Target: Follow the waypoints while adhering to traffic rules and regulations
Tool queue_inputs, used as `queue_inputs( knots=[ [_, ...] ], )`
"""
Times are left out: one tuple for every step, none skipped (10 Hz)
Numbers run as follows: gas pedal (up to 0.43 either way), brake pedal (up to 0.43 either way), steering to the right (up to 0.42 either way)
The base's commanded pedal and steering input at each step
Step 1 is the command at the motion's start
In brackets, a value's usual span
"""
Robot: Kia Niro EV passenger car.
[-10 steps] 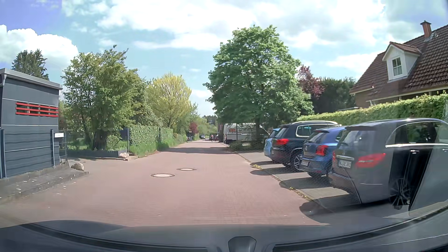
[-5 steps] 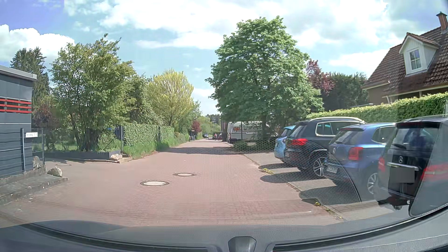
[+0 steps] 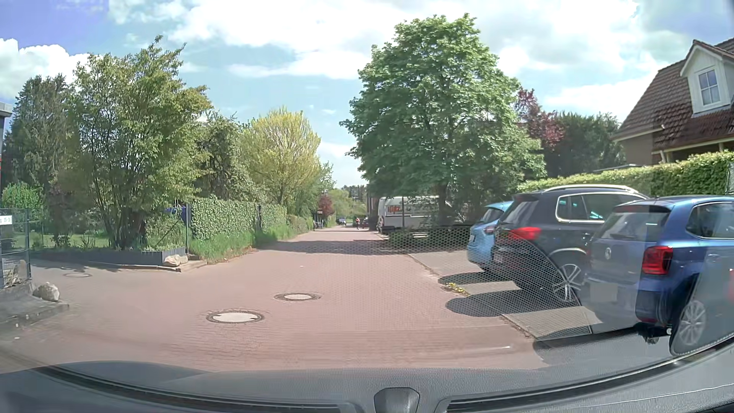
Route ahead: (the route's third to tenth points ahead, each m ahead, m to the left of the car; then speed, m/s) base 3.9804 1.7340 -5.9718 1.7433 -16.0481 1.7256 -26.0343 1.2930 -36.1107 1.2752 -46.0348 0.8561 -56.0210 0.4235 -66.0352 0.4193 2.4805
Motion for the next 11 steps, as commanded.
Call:
queue_inputs(
  knots=[
    [0.0, 0.274, -0.03],
    [0.0, 0.274, -0.027],
    [0.0, 0.274, -0.025],
    [0.0, 0.274, -0.025],
    [0.0, 0.274, -0.025],
    [0.0, 0.274, -0.024],
    [0.0, 0.274, -0.024],
    [0.0, 0.274, -0.023],
    [0.0, 0.274, -0.023],
    [0.0, 0.274, -0.023],
    [0.0, 0.274, -0.023]
  ],
)
